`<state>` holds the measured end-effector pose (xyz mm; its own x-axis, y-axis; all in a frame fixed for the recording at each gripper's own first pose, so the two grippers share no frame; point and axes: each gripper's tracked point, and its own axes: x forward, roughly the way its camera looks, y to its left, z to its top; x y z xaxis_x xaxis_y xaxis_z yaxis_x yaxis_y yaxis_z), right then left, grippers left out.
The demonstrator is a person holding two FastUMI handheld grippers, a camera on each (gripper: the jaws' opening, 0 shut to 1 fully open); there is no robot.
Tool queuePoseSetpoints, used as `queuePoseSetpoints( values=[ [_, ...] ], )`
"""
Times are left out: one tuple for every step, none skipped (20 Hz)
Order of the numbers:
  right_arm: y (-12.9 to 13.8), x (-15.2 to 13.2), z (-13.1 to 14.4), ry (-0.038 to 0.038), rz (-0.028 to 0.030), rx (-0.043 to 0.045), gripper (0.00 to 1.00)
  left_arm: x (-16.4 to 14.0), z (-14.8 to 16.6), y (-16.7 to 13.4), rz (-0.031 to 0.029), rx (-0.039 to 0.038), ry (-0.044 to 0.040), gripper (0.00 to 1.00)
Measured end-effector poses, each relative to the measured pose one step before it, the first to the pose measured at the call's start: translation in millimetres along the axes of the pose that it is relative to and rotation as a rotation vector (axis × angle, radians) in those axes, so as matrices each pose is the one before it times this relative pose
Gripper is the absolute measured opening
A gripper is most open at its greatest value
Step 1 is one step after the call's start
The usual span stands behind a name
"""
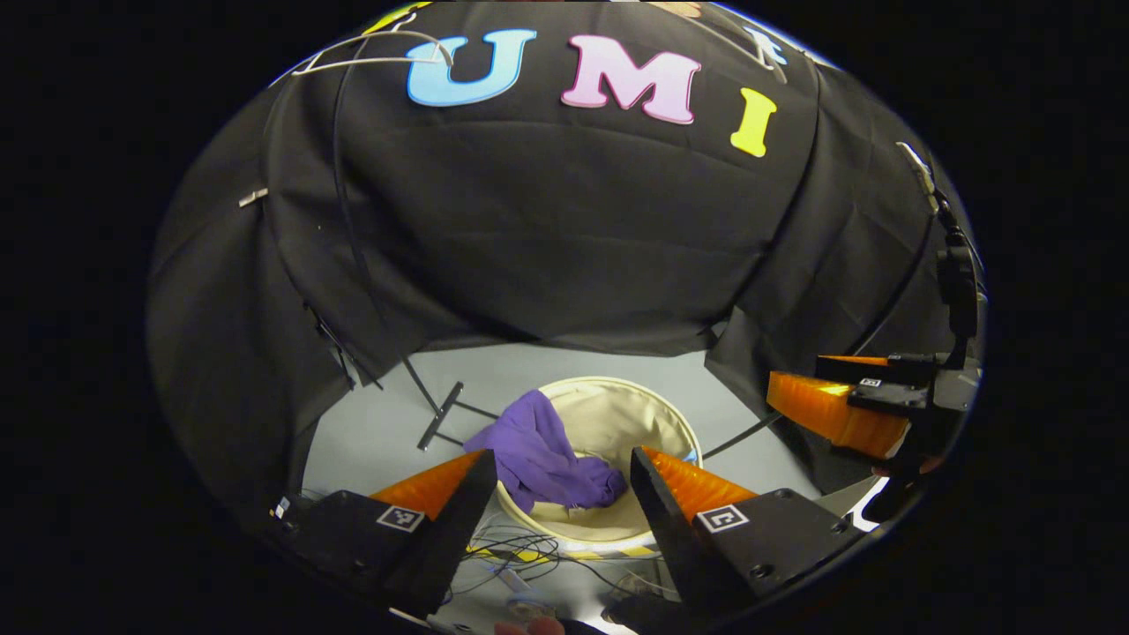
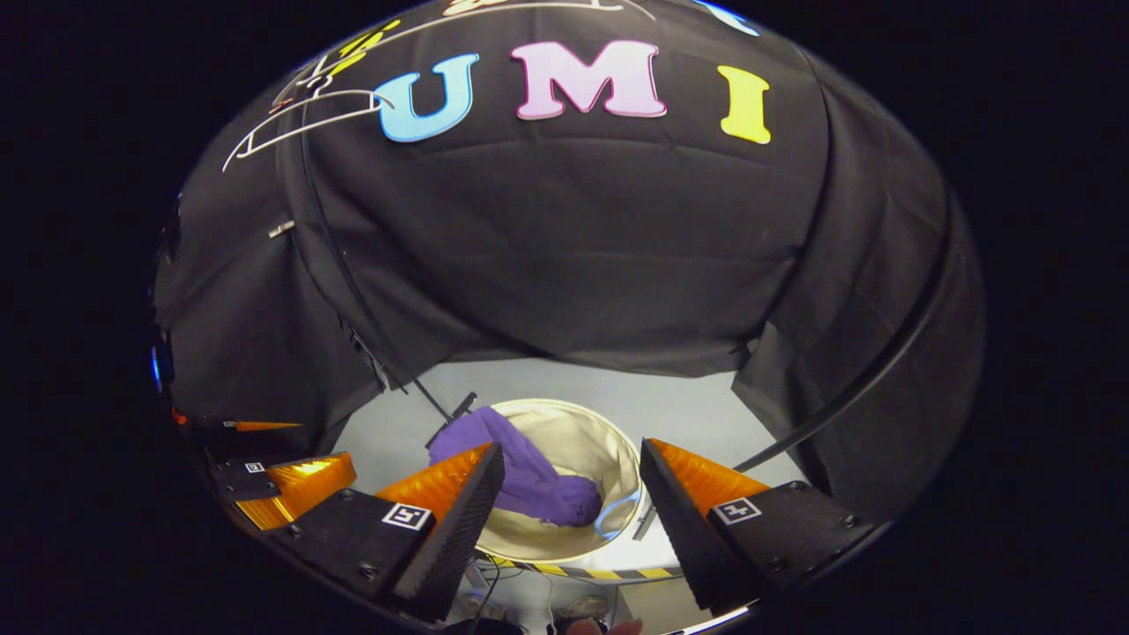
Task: Grasp the clothes on the hanger with both hands and then place them into the laundry hamper below.
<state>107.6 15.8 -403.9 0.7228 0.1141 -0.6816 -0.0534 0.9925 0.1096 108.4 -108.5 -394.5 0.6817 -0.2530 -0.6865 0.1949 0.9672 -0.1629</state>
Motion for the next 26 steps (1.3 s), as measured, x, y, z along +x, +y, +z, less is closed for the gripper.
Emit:
queuePoseSetpoints(
  values=[
    [1.8,-9.19,11.08,-0.02364,-0.00097,0.00316,0.99,-10.34,8.14,-0.31,-0.00079,0.00447,-0.02569,0.96],
    [3.71,-10.37,10.86,-0.02652,-0.00027,0.00447,0.99,-10.6,8.58,0.39,0.00101,0.00184,-0.02419,0.95],
    [2.26,-8.23,11.4,-0.02825,-0.00194,-0.00199,0.99,-10.36,9.06,0.26,0.00016,-0.00156,-0.02368,0.96],
    [1.22,-9.76,11.84,-0.03054,-0.00622,-0.00183,0.99,-10.15,10.02,-0.04,-0.00009,-0.00341,-0.02475,0.95],
    [1.1,-8.71,12.08,-0.02895,-0.00427,-0.00123,0.99,-9.5,10.16,1.06,-0.00042,-0.00034,-0.02725,0.95],
    [1.8,-9.47,12.93,-0.03059,-0.00246,0.00321,0.99,-9.75,12.59,0.71,0.00038,0.00223,-0.02933,0.95],
    [2.48,-7.74,13.42,-0.03081,-0.0013,0.00205,0.99,-9.87,12.13,0.14,-0.00156,0.0019,-0.02871,0.95],
    [0.96,-7.25,13.49,-0.03151,-0.00396,-0.001,0.99,-8.93,13.11,0.83,-0.00099,-0.00041,-0.029,0.95],
    [0.97,-8.6,13.33,-0.03222,-0.00709,-0.00258,0.99,-10.57,14.81,1.59,0.0013,-0.00045,-0.03393,0.95],
    [2.07,-7.25,16.24,-0.03485,-0.0043,-0.00247,0.99,-10.64,16.56,1.31,0.00024,-0.00257,-0.03733,0.95],
    [2.51,-7.08,16.81,-0.03759,-0.00148,-0.00341,0.99,-13.62,19.44,1.01,0.00116,-0.00328,-0.03868,0.96],
    [1.17,-7.35,16.08,-0.0407,-0.00418,-0.0089,0.99,-10.35,17.36,1.27,-0.00088,-0.00013,-0.03568,0.95],
    [2.21,-7.52,17.54,-0.04137,-0.00028,-0.0105,0.99,-2.66,14.14,2.3,0.0034,0.00337,-0.02976,0.95],
    [4.09,-6.68,18.13,-0.03999,-0.00128,-0.00832,0.99,-6.67,15.68,1.78,0.00352,0.00849,-0.02834,0.95],
    [3.52,-6.68,17.8,-0.03856,0.00437,-0.00421,0.99,-7.54,13.73,1.73,0.0055,0.01168,-0.03436,0.95],
    [4.2,-5.92,17.15,-0.03609,0.00201,-0.00521,0.98,-8.06,14.93,1.02,0.00104,0.0109,-0.03054,0.95],
    [3.67,-5.31,17.84,-0.03653,-0.00009,-0.00743,0.98,-6.45,15.68,1.49,0.00385,0.00961,-0.02754,0.95],
    [-7.33,-3.51,14.39,-0.02807,-0.00498,-0.00837,0.98,-6.75,15.59,1.58,0.00415,0.007,-0.0292,0.95],
    [0.52,-4.45,14.51,-0.03128,-0.00539,-0.0055,0.99,-7.66,14.03,2.46,0.00753,0.00431,-0.02918,0.95],
    [-0.96,-6.05,12.69,-0.02444,-0.00771,-0.00248,0.94,-7.21,13.39,2.13,0.01092,0.00096,-0.02865,0.95],
    [-0.12,-5.3,12.12,-0.02252,-0.00616,0.00229,0.99,-8.68,12.79,-0.15,0.0063,-0.00128,-0.02314,0.95],
    [2.14,-6.71,12.91,-0.02002,-0.00296,0.00593,0.94,-5.48,9.26,1.42,0.00494,-0.00296,-0.01273,0.93],
    [0.85,-4.24,7.98,-0.01193,-0.005,0.00394,0.94,-13.01,11.41,-2.49,0.00915,-0.00235,-0.01753,0.93],
    [1.1,-4.35,5.64,-0.00621,-0.00458,-0.00063,1.0,-5.66,10.76,4.03,0.00779,-0.00346,-0.02417,0.92],
    [-0.29,-5.21,5.97,-0.00803,-0.00585,-0.00443,0.98,-4.84,8.89,2.4,0.00312,-0.00286,-0.02332,0.92],
    [-0.43,-3.95,5.39,-0.00564,-0.00683,-0.0077,0.94,-4.52,10.03,3.16,0.00822,0.00159,-0.02006,0.92]
  ],
)
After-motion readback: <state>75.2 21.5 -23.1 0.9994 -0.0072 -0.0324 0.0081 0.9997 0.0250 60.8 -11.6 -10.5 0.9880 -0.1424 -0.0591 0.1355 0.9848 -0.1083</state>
